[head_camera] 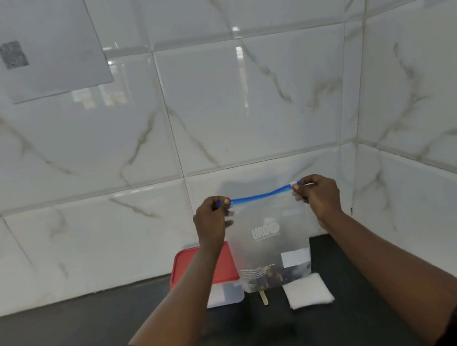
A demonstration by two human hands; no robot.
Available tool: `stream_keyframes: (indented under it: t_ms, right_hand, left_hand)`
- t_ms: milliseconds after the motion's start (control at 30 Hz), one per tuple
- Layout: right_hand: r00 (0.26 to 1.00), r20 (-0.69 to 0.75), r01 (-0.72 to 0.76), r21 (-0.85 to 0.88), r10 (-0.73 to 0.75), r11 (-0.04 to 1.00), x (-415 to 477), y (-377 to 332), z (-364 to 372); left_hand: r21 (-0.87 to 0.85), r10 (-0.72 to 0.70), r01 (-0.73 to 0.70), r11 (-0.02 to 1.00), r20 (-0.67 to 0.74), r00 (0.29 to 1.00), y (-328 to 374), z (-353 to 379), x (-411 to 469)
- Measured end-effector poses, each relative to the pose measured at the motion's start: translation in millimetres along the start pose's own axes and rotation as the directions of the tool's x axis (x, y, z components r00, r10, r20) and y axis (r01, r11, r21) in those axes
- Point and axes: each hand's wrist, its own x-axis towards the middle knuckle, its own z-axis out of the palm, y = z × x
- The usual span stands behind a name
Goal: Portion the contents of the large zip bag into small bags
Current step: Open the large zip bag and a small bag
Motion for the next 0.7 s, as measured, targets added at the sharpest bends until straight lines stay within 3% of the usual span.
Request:
stream_keyframes:
  t_ms: [300, 433, 533, 600, 700]
  right_hand:
    - [0.984, 0.085, -0.166, 0.156, 0.154, 0.974, -80.6, 36.4, 46.5]
    - [0.977, 0.120, -0.186, 0.066, 0.177, 0.980, -93.7, 53.2, 60.4]
    - [0.982, 0.117, -0.143, -0.054, 0.149, 0.988, -97.7, 59.0, 65.4]
    - [0.986, 0.118, -0.109, -0.075, 0.117, 0.991, -96.6, 59.0, 68.1]
    - [0.988, 0.139, -0.053, -0.116, 0.069, 0.992, -95.4, 52.1, 69.1]
  left_hand:
    - [0.185, 0.091, -0.074, 0.980, -0.087, 0.992, -34.3, -77.3, -30.4]
    - [0.304, 0.109, -0.064, 0.951, -0.136, 0.985, -52.7, -85.9, -37.7]
    - [0.595, 0.247, -0.122, 0.795, -0.134, 0.960, -57.7, -78.1, -42.1]
    - [0.715, 0.362, -0.287, 0.637, 0.051, 0.931, -53.7, -64.1, -46.9]
    - [0.736, 0.409, -0.521, 0.432, 0.355, 0.841, -49.0, -36.5, -50.5]
